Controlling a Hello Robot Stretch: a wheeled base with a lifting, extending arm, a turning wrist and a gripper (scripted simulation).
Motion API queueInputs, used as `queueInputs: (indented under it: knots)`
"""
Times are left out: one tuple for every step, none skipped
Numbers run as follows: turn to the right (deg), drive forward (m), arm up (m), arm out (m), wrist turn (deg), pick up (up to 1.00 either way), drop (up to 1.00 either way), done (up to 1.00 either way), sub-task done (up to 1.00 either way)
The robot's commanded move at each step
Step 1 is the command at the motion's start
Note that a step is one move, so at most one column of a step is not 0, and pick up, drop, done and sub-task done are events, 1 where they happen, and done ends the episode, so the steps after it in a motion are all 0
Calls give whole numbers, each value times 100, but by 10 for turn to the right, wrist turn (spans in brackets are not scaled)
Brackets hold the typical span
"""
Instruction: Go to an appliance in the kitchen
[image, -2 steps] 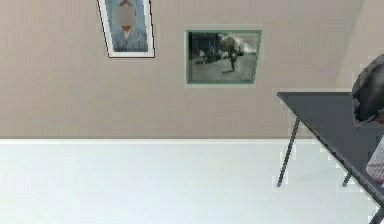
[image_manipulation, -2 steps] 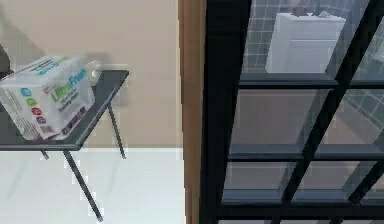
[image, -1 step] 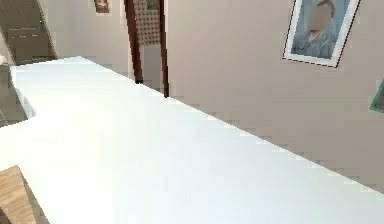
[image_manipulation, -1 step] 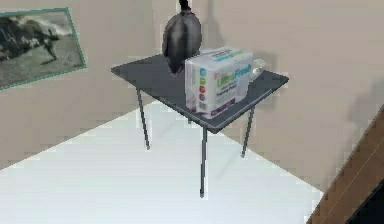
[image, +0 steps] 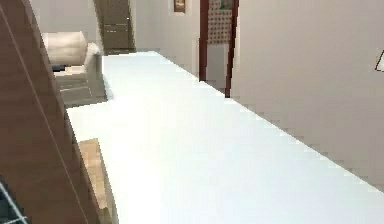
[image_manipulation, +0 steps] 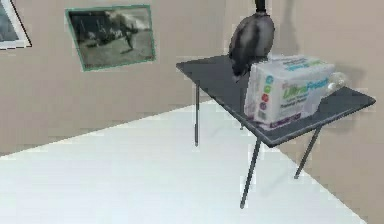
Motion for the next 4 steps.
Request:
queueInputs:
  knots:
    - [0, 100, 0, 0, 0, 0, 0, 0, 0]
    - [0, 100, 0, 0, 0, 0, 0, 0, 0]
    - [0, 100, 0, 0, 0, 0, 0, 0, 0]
    - [0, 35, 0, 0, 0, 0, 0, 0, 0]
